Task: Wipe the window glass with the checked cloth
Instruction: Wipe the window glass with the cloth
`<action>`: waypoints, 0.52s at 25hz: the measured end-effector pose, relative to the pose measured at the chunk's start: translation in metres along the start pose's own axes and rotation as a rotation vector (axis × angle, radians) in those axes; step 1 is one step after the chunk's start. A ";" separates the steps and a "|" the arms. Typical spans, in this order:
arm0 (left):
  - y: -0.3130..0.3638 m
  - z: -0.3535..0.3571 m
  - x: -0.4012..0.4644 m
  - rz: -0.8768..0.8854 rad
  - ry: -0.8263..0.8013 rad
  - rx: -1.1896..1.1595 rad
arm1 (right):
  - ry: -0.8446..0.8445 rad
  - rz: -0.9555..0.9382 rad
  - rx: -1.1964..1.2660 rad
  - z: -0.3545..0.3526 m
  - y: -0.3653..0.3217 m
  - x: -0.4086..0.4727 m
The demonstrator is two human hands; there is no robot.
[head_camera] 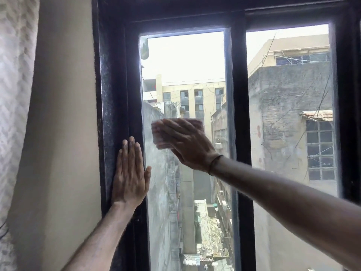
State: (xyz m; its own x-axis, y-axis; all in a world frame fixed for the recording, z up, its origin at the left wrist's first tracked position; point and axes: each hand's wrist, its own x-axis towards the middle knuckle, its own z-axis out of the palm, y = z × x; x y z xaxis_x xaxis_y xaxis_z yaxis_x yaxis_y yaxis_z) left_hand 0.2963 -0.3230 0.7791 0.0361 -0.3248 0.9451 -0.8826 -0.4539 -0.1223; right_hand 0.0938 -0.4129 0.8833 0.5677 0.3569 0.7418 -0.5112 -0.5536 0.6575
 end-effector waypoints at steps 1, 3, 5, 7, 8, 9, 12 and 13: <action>-0.001 0.000 0.000 0.006 -0.004 -0.004 | -0.024 -0.070 -0.009 0.004 -0.013 -0.012; -0.003 -0.002 0.001 0.014 -0.007 -0.020 | -0.109 -0.278 -0.061 0.001 -0.028 -0.063; -0.004 -0.005 0.002 0.010 -0.035 -0.051 | -0.161 -0.322 -0.016 -0.012 -0.026 -0.112; -0.003 -0.010 0.002 0.003 -0.078 -0.058 | -0.141 -0.147 0.054 -0.027 -0.022 -0.140; -0.001 -0.016 0.003 -0.014 -0.100 -0.055 | -0.110 -0.002 0.083 -0.036 -0.022 -0.148; 0.003 -0.023 0.005 -0.040 -0.118 -0.061 | -0.064 0.160 0.130 -0.048 -0.024 -0.152; 0.033 -0.044 0.008 -0.066 -0.103 -0.091 | 0.186 0.636 0.347 -0.089 -0.028 -0.156; 0.050 -0.049 0.008 -0.043 -0.079 -0.124 | 0.275 0.760 0.380 -0.102 -0.024 -0.159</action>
State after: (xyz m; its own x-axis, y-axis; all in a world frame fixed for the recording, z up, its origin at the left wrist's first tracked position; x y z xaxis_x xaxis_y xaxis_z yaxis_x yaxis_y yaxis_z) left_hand 0.2299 -0.3079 0.7958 0.1074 -0.3735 0.9214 -0.9304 -0.3645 -0.0393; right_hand -0.0497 -0.3799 0.7624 -0.0367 -0.0674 0.9971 -0.4100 -0.9089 -0.0765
